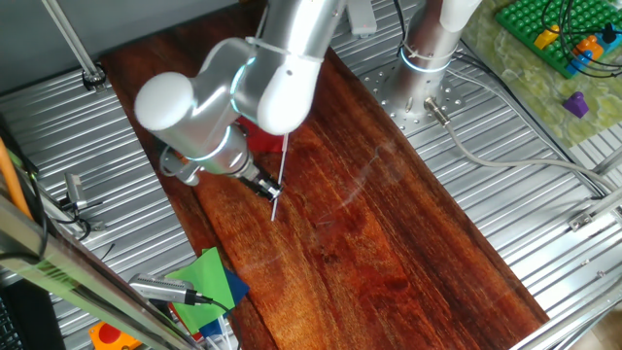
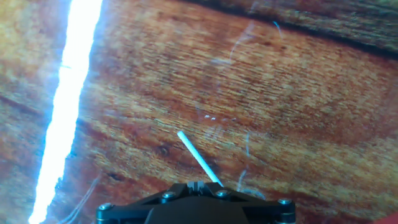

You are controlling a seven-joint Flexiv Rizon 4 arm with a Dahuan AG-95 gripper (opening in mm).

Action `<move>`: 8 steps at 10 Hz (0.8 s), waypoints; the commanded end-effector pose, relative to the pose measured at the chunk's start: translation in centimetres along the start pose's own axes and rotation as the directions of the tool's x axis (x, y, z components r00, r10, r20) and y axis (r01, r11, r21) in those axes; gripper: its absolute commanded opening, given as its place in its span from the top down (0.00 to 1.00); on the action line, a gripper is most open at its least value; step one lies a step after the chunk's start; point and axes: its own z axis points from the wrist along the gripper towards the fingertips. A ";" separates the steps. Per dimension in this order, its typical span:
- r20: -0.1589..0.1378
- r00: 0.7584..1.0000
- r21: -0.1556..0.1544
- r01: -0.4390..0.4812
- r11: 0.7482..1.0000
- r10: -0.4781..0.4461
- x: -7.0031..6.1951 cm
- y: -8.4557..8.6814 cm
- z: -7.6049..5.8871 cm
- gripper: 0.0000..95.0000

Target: Wave the flag

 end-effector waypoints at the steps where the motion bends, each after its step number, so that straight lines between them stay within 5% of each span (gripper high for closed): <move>1: 0.023 0.999 0.032 0.047 0.998 -0.048 0.8 0.0 0.4 1.00; 4: 0.029 0.994 0.075 0.098 0.992 -0.101 1.3 0.0 0.8 1.00; 8: 0.034 0.991 0.094 0.122 0.988 -0.126 1.2 -0.3 1.1 1.00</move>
